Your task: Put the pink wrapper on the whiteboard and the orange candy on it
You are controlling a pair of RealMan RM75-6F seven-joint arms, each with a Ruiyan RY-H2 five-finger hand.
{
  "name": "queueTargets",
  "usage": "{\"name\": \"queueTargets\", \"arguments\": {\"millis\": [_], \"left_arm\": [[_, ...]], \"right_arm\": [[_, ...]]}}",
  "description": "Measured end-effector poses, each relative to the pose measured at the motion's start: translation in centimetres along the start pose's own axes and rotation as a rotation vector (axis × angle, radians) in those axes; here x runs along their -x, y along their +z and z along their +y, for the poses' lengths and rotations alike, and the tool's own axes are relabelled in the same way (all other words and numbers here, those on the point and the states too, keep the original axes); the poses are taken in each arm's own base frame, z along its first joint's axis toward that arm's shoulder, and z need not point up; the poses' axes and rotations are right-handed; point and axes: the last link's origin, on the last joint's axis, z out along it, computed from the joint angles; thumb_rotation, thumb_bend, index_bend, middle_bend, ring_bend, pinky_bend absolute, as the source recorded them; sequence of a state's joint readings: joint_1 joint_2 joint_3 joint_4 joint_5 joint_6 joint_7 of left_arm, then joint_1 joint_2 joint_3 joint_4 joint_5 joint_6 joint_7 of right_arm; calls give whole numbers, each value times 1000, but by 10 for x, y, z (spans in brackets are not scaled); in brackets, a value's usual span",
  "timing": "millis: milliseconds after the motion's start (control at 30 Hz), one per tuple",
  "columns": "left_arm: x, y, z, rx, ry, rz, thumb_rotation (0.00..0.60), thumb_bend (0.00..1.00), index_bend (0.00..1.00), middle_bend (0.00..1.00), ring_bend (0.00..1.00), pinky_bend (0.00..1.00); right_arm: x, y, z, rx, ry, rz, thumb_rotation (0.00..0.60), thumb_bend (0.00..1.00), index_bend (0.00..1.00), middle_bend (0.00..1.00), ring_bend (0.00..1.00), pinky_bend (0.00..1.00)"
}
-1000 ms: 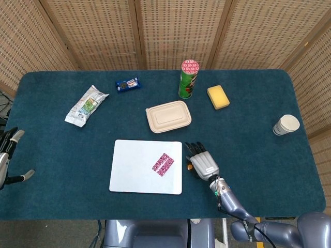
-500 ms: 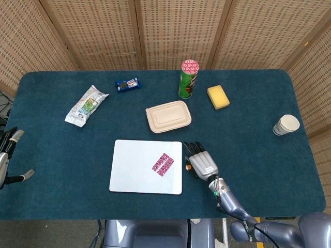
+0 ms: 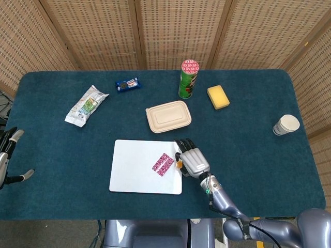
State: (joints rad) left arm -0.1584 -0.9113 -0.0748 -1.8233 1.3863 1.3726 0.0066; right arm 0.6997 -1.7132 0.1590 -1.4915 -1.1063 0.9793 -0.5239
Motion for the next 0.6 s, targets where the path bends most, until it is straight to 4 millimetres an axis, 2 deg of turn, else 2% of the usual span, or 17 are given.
{"name": "queueTargets", "arguments": {"millis": [333,600], "left_arm": [[-2,-1,-3,-1,-13,1,600,0,0,0,0,0],[-2,-1,-3,3,-16,-1,600,0,0,0,0,0]], "right_arm": [[7,15,-42,-21,-39,-32,600,388,586,0,0,24],[14,26,-47,11,-66,-33,600,388,586,0,0,23]]}}
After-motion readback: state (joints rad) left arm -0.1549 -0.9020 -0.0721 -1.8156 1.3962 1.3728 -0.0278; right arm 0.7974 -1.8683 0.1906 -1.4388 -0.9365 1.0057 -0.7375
